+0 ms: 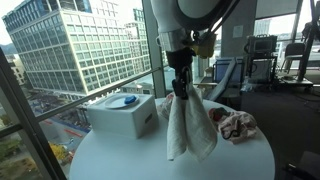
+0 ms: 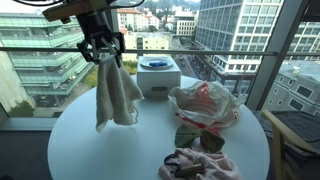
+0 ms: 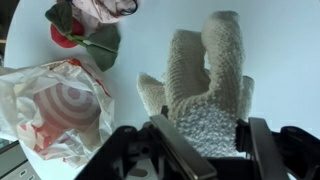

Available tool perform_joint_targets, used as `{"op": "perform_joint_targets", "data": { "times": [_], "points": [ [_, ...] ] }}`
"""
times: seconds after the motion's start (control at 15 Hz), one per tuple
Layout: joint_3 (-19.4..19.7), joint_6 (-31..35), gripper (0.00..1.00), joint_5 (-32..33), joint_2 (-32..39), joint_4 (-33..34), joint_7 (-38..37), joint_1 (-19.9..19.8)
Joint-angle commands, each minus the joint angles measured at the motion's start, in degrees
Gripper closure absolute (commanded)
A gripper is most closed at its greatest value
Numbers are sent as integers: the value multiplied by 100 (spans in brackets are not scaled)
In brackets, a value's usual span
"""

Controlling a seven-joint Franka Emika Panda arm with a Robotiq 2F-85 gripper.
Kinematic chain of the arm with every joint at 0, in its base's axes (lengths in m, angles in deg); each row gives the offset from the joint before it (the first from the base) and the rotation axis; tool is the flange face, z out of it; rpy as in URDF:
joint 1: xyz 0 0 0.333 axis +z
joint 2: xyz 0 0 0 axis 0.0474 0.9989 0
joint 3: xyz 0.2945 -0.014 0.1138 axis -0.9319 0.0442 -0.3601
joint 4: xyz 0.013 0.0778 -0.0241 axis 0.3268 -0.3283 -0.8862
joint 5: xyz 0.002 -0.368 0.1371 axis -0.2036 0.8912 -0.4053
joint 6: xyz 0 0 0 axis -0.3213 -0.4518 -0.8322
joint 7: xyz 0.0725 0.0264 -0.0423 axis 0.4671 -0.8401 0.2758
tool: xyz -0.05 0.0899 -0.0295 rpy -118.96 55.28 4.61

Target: Lift the white towel twice

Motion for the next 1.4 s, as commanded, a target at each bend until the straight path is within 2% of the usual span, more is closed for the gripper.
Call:
{"op": "perform_joint_targets", "data": {
  "times": [0.0, 0.4, 0.87, 1.13, 1.2, 1.27, 1.33],
  "points": [
    [-72, 734, 74, 234, 607, -199, -143, -47],
    [109, 1738, 74, 816, 1858, -336, -342, -49],
    [400, 2355, 74, 599, 3149, -58, -241, -1],
    [451, 2441, 74, 568, 3293, 57, -155, 44],
    [442, 2389, 24, 534, 3263, 78, -147, 40],
    [465, 2356, 23, 542, 3224, 85, -208, 60],
    [473, 2295, 17, 531, 3182, 92, -244, 76]
  ]
}}
